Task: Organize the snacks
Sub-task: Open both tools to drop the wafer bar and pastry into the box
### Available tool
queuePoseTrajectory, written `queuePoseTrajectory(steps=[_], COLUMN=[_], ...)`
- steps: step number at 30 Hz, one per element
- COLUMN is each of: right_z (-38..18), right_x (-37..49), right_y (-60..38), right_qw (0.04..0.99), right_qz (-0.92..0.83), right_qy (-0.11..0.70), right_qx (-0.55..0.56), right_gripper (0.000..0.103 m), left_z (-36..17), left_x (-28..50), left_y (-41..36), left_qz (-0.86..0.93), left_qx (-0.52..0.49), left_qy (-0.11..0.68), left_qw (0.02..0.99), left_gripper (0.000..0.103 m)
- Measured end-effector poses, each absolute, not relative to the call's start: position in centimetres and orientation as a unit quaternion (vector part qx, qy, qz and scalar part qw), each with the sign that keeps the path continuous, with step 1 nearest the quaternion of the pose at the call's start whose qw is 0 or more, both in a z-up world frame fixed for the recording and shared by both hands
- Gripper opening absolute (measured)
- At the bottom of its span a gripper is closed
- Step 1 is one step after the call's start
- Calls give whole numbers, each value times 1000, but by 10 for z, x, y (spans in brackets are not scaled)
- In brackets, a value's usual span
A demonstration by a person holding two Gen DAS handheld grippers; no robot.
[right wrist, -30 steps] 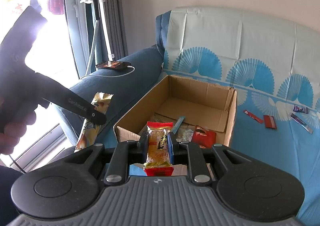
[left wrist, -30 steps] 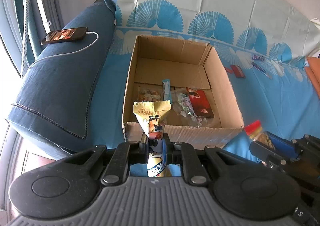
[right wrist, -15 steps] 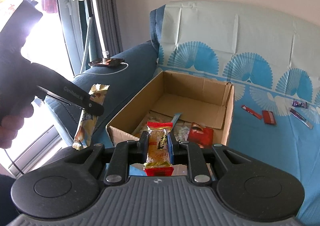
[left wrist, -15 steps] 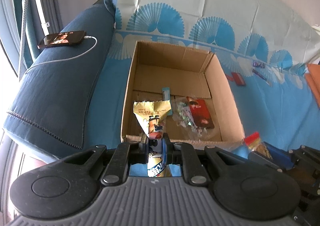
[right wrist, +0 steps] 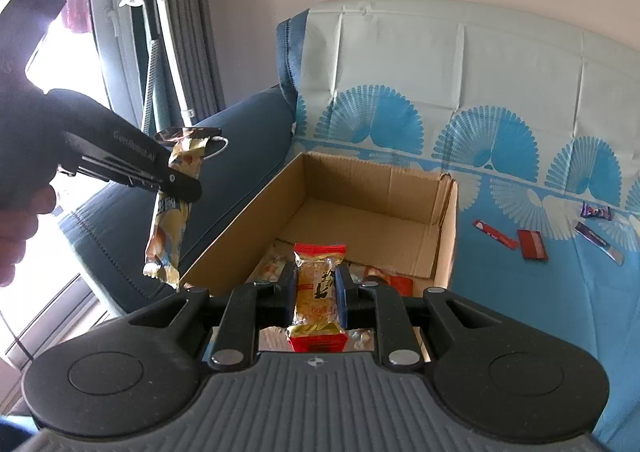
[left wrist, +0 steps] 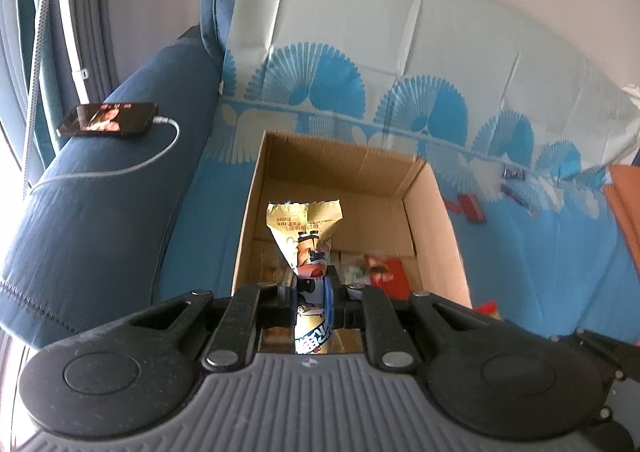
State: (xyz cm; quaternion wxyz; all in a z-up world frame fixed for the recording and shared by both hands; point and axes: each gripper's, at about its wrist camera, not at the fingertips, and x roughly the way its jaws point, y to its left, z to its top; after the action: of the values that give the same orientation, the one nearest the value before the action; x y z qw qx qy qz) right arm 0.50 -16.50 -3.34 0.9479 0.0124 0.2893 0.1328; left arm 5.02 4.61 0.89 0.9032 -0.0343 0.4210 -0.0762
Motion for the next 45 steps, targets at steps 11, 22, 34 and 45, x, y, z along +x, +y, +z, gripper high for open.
queuePoseTrajectory(steps=[11,22,34,45], right_z=[-45,-70,-97,-94], right_x=[56,108,141,146], right_y=[-172,-178,-183,-188], right_qw=[947,941,931,933], right_qz=[120,116,110,92], right_qy=[298,315,345,344], right_qx=[19,32,40,55], right_gripper=[21,21,21,52], left_z=[-6,-44,-86,-84], left_x=[102,147,175,173], left_y=[36,21,15,18], left_qz=[-74,-72,-60,-44], left_qx=[-41,-37,-17,-9], left_qy=[426,454,484,467], left_qw=[901,887,873,883], left_gripper=[13,13,13,103])
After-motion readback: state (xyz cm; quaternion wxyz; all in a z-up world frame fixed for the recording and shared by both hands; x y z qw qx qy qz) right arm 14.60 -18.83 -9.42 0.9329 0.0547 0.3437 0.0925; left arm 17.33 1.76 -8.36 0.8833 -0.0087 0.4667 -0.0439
